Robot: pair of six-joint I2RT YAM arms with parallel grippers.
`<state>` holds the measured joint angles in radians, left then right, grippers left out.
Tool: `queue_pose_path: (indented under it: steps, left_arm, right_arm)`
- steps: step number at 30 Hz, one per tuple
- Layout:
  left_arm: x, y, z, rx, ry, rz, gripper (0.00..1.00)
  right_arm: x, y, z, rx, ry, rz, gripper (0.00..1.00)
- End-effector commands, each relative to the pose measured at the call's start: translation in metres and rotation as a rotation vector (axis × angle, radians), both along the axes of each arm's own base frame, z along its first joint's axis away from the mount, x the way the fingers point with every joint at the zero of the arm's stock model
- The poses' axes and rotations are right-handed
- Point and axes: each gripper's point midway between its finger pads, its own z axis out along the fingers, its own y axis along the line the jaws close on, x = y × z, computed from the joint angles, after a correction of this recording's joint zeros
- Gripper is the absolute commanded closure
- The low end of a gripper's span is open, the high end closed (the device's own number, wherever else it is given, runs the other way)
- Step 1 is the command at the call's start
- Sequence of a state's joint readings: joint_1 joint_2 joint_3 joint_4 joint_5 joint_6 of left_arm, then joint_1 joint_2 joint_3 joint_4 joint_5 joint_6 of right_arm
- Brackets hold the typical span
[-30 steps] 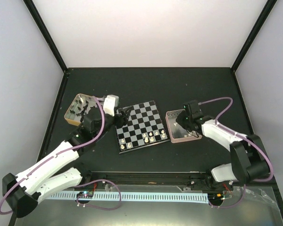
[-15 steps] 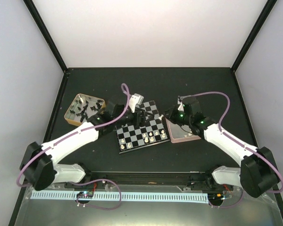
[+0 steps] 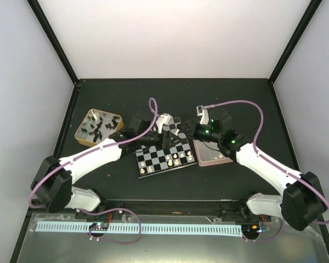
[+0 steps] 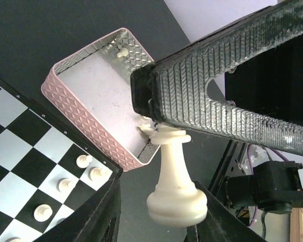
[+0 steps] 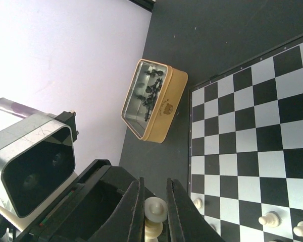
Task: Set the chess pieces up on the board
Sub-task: Place the chess piece on the chessboard.
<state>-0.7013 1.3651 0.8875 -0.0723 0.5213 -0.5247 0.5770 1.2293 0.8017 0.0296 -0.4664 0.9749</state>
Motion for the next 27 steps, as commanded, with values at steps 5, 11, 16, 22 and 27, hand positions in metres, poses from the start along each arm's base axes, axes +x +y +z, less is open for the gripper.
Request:
queue_pose_path:
  steps: [5, 11, 16, 22, 27]
  left_arm:
    - [0.006, -0.003, 0.028, -0.057, -0.078, -0.002, 0.63]
    - [0.003, -0.001, 0.037, -0.078, -0.119, -0.009, 0.69]
    - [0.0, -0.001, 0.037, -0.085, -0.129, -0.022, 0.82]
    - [-0.001, -0.001, 0.038, -0.078, -0.15, -0.038, 0.98]
    - [-0.008, 0.006, 0.052, -0.06, -0.246, -0.074, 0.98]
  right_arm:
    - [-0.008, 0.004, 0.017, -0.015, -0.098, 0.065, 0.94]
    - [-0.01, 0.002, 0.014, -0.045, -0.118, 0.079, 0.94]
    - [-0.012, 0.003, 0.015, -0.046, -0.122, 0.095, 0.94]
    - [-0.016, 0.004, 0.024, -0.042, -0.151, 0.117, 0.85]
    - [-0.026, 0.002, 0.033, -0.086, -0.192, 0.176, 0.65]
